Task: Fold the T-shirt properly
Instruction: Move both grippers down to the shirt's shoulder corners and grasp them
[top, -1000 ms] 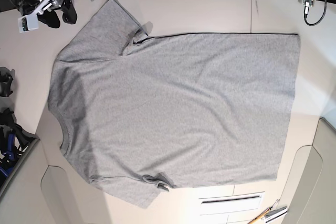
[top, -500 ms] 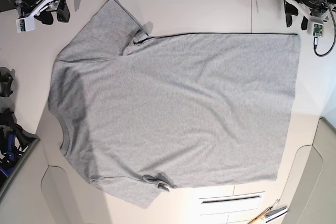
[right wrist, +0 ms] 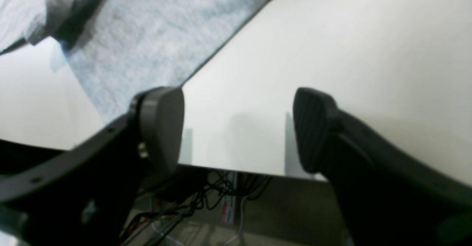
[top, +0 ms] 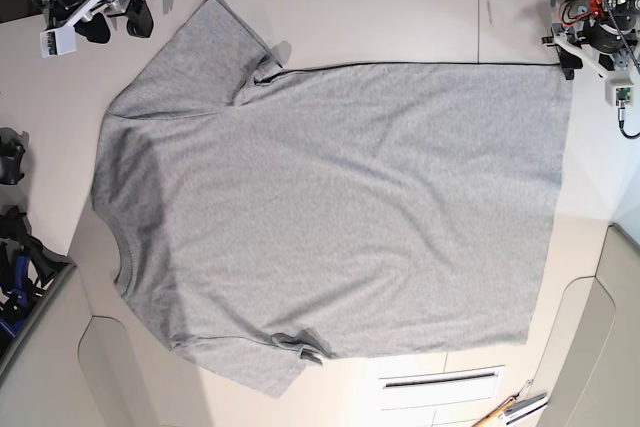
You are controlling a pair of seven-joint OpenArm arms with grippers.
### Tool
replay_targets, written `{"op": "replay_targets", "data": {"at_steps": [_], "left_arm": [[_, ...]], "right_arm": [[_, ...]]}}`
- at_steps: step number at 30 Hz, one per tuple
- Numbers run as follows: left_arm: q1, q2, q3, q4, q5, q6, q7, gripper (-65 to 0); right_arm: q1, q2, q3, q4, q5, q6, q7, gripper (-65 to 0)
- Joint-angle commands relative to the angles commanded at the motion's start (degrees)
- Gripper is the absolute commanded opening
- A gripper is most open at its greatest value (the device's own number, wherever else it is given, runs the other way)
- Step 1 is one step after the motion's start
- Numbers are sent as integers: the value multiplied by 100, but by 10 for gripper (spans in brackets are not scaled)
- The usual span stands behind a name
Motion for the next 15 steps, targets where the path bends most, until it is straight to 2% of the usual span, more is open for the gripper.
{"op": "replay_targets", "data": {"at_steps": [2, 7, 15], "left_arm": [[2, 2, 0, 0, -133, -243, 52, -229], [0, 2, -7, 2, -317, -730, 509, -229], [0, 2, -7, 0, -315, -769, 538, -229]], "right_arm": [[2, 0, 0, 0, 2, 0, 0, -199], [0, 0, 0, 0, 2, 0, 0, -199], [-2, -2, 0, -2, 9, 2, -2, -199]]}}
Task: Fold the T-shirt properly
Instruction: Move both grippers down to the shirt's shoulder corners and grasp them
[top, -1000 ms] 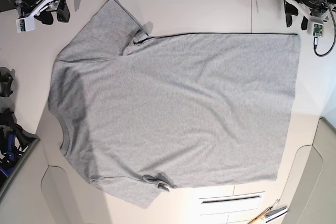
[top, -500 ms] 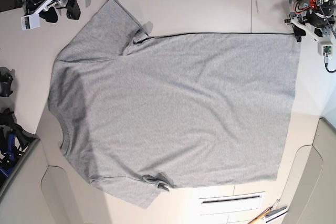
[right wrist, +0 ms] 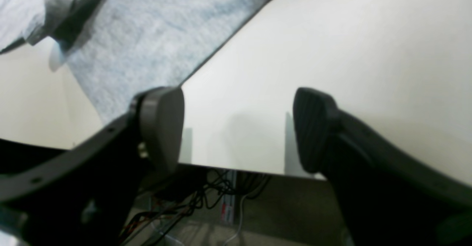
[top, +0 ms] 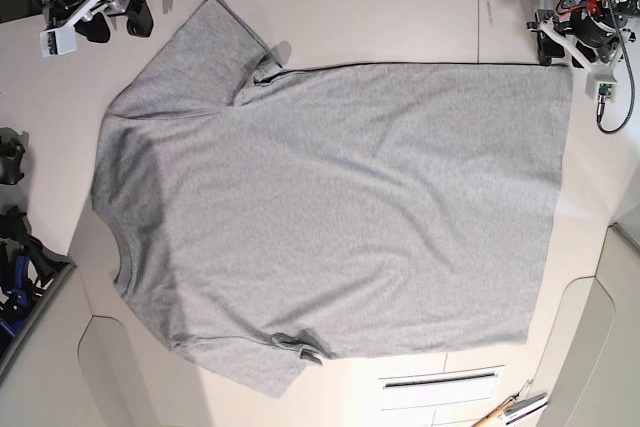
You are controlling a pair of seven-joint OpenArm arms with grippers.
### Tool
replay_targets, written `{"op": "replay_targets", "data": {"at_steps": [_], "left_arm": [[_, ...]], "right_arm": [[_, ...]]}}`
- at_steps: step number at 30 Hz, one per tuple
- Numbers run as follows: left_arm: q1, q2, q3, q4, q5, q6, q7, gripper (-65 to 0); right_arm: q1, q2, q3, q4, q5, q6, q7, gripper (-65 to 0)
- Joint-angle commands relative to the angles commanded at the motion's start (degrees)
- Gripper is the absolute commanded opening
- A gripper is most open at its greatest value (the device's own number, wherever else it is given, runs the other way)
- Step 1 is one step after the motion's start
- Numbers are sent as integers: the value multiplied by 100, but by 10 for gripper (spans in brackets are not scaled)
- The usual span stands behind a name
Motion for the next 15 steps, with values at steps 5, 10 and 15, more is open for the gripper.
{"op": "replay_targets", "data": {"at_steps": [5, 10, 15], "left_arm": [[0, 0, -11, -2, -225, -223, -2, -229], [-74, 0, -83, -28, -544, -297, 4, -229], [-348, 0, -133, -282, -758, -450, 186, -229]], "right_arm": [[2, 0, 0, -7, 63, 0, 0, -199], [2, -111, 0, -7, 63, 7, 0, -199], [2, -354, 0, -17, 192, 203, -26, -199]]}}
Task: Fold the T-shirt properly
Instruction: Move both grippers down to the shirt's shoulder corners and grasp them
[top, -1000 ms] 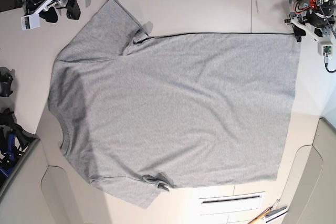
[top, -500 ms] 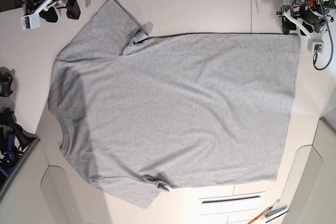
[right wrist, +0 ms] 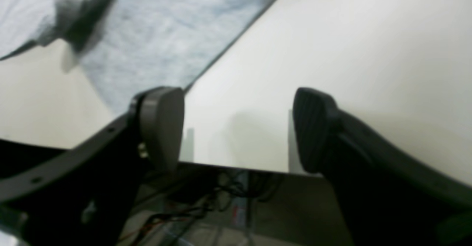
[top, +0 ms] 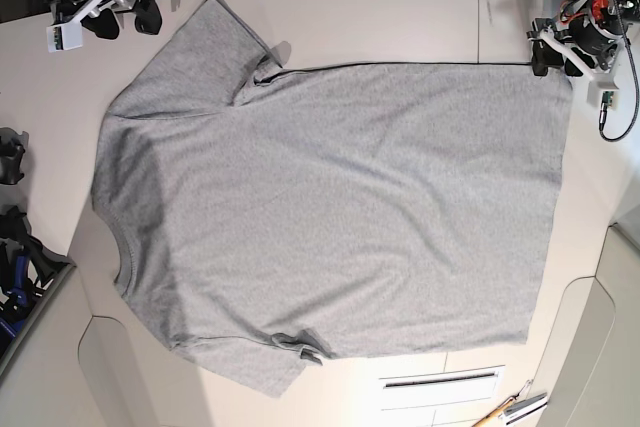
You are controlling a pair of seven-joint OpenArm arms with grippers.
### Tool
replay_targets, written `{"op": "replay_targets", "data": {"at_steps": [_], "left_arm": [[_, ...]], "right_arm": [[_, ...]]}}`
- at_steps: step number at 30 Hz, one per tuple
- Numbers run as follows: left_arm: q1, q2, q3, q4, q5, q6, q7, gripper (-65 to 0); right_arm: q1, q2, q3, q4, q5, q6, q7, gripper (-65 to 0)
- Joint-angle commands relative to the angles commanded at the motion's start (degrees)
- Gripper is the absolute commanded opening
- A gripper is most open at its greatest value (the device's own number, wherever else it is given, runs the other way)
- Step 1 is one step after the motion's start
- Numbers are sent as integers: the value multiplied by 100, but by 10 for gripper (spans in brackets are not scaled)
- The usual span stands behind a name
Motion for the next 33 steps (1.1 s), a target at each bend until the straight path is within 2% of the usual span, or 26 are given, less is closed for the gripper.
{"op": "replay_targets", "data": {"at_steps": [2, 4, 7, 10, 12, 14, 16, 24, 27, 33], "left_arm": [[-101, 0, -33, -129, -175, -116, 142, -229], [-131, -2, -116, -232, -282, -129, 155, -229], [-125, 0, -350, -334, -402, -149, 166, -229], [-125, 0, -662, -396, -579, -345, 291, -229], [-122, -2, -815, -398, -730, -450, 450, -229], [-122, 0, -844, -398, -820, -448, 481, -229], [-125, 2, -839, -400, -872, -446, 472, -229], [-125, 0, -839, -570, -894, -448, 293, -229], [-127, 2, -839, -741, -907, -448, 210, -229], [-127, 0, -839, -942, -1128, -599, 131, -229]], "right_arm": [[0, -61, -2, -11, 2, 85, 0, -199], [13, -105, -2, -55, 26, 153, 0, -199], [94, -116, -7, -258, 140, 367, -15, -199], [315, -114, -7, -667, 245, 511, -52, -199], [490, -114, -7, -938, 483, 704, -282, -199], [651, -116, -7, -1106, 732, 848, -564, -199], [772, -116, -7, -1156, 789, 848, -699, -199], [855, -118, -13, -1150, 817, 855, -723, -200], [855, -120, -17, -1150, 1005, 1010, -817, -200], [857, -122, -343, -1150, 1043, 1025, -850, -200]]}}
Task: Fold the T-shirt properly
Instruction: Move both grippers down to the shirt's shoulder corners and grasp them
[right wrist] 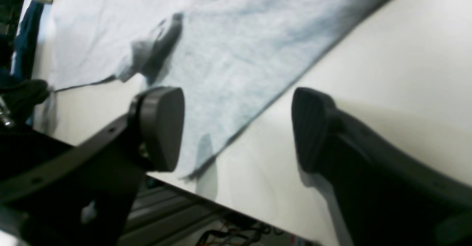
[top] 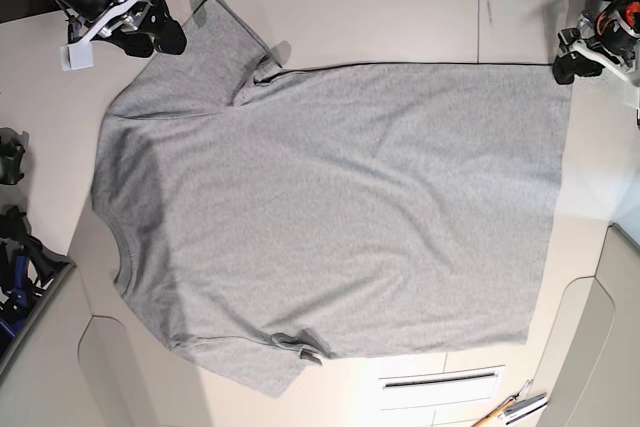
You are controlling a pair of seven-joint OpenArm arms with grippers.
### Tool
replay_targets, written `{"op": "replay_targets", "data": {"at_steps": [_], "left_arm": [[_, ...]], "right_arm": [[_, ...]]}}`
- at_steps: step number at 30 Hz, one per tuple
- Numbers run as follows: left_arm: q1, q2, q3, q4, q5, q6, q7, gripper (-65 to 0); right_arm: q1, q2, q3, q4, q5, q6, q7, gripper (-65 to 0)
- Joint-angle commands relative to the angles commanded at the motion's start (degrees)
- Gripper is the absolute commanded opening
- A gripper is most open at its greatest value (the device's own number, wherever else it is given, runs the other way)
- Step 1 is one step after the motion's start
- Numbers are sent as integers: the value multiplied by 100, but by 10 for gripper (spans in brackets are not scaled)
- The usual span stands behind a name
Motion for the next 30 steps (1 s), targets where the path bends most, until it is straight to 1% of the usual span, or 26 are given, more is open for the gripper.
{"op": "replay_targets", "data": {"at_steps": [2, 7, 9, 11, 16, 20, 26, 27, 28, 30], "left_arm": [[0, 0, 0, 0, 2, 0, -17, -229], [-2, 2, 0, 0, 2, 0, -175, -229], [-48, 2, 0, 0, 2, 0, -168, -229], [-83, 0, 11, 0, -4, 0, -175, -229], [-96, 2, 33, 0, -17, -2, -173, -229], [-94, 2, 162, 0, -13, -63, -181, -229], [-96, 2, 166, 0, 9, -61, -240, -230], [-96, 2, 166, 0, 7, -61, -240, -230], [-96, 2, 166, 0, 7, -61, -243, -230], [-96, 2, 166, 0, 7, -63, -243, -230]], "right_arm": [[0, -31, -195, 0, -7, 0, 0, -200], [4, -492, -258, 0, -42, 0, 2, -200], [17, -584, -260, 0, -39, 4, 0, -201], [31, -601, -260, 0, -42, 85, 2, -201], [35, -601, -258, 0, -42, 83, 4, -201], [96, -601, -258, 0, -39, 81, 2, -201], [109, -601, -258, 0, -42, 81, 4, -201], [109, -601, -258, 0, -42, 85, 2, -213], [109, -601, -258, 0, -42, 85, 2, -257], [109, -603, -258, 0, -42, 105, 2, -401]]}}
